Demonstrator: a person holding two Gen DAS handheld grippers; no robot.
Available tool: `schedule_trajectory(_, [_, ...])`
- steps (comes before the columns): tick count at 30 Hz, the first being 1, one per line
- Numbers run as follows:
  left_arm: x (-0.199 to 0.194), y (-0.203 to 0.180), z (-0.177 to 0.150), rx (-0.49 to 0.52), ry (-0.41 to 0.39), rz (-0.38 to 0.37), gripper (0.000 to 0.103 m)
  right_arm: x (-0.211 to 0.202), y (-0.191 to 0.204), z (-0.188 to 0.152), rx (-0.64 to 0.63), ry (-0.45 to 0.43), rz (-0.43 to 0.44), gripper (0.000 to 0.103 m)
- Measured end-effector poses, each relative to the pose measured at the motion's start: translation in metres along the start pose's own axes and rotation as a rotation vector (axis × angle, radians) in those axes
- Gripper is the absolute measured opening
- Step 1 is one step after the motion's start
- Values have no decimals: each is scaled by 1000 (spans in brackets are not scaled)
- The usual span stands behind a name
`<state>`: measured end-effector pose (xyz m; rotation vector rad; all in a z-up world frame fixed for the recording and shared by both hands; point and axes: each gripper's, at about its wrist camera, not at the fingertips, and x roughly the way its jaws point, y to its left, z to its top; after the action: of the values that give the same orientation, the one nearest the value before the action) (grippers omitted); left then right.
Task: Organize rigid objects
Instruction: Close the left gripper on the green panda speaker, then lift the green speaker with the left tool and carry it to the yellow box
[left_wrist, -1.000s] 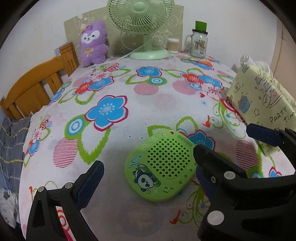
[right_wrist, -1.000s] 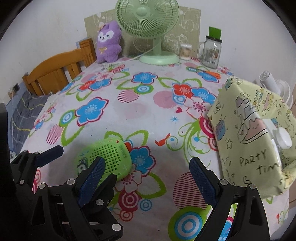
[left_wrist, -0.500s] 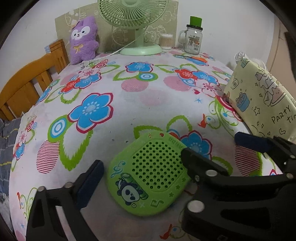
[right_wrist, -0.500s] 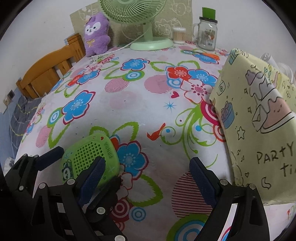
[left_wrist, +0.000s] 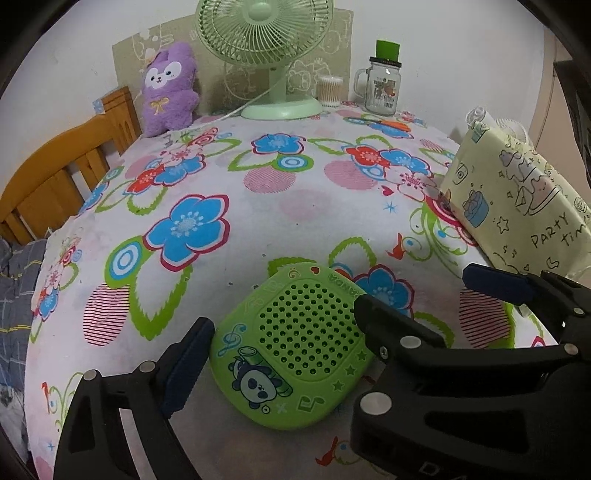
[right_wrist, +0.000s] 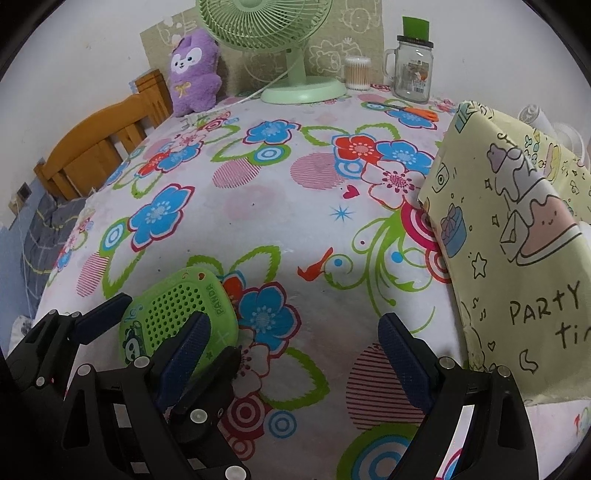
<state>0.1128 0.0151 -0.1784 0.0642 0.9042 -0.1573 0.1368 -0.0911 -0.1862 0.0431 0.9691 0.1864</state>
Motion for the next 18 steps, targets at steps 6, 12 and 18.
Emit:
schedule_trajectory(6, [-19, -2, 1, 0, -32, 9, 93, -18, 5, 1, -11, -35, 3, 94])
schedule_trajectory(12, [-38, -5, 2, -1, -63, 16, 93, -39, 8, 0, -22, -71, -1, 94])
schedule_trajectory(18, [-56, -10, 2, -8, -94, 18, 93, -59, 9, 0, -39, -101, -12, 94])
